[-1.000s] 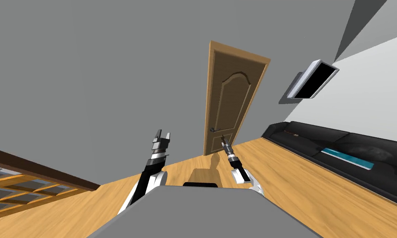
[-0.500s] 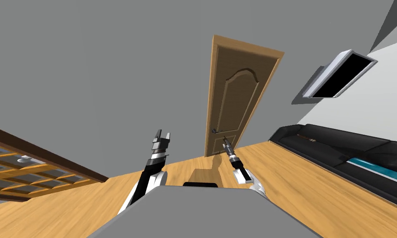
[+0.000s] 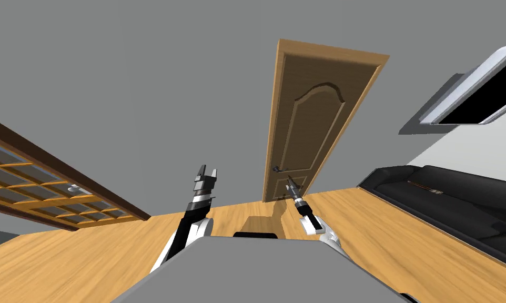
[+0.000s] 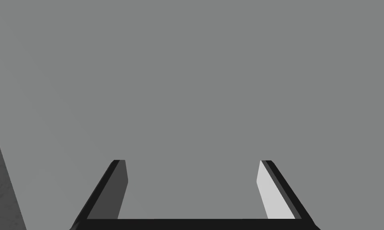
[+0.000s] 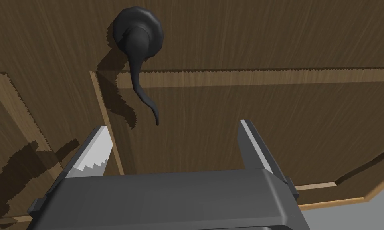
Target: Pull the door open
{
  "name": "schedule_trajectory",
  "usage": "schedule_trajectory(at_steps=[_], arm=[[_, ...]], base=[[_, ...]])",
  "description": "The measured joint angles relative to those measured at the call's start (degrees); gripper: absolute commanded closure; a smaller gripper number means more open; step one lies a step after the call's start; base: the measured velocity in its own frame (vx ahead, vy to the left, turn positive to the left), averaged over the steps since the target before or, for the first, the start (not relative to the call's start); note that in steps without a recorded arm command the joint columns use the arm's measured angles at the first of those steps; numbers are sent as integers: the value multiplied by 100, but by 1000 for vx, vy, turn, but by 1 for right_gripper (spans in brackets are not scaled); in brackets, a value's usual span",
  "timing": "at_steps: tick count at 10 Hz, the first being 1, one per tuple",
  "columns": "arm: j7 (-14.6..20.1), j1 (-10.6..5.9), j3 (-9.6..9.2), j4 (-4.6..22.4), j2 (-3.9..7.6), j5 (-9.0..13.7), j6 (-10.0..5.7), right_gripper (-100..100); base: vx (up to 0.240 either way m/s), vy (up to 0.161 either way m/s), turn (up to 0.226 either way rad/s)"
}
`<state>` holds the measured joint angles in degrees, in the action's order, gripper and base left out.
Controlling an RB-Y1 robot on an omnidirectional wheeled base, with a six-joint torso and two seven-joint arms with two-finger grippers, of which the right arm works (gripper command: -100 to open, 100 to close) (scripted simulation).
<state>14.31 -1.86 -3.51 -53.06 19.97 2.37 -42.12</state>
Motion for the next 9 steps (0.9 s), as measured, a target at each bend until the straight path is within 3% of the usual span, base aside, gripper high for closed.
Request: schedule_trajectory(at_steps=[2,4,9], arm=[[41,-174,-6,413,95,16,-62,-100],[84,-256,-10,674,191,31,-71,-100],[132,-464,-20,1253,302,49,-200,-100]], base=[[58,-59,149],[43,-43,96],[20,-28,74]])
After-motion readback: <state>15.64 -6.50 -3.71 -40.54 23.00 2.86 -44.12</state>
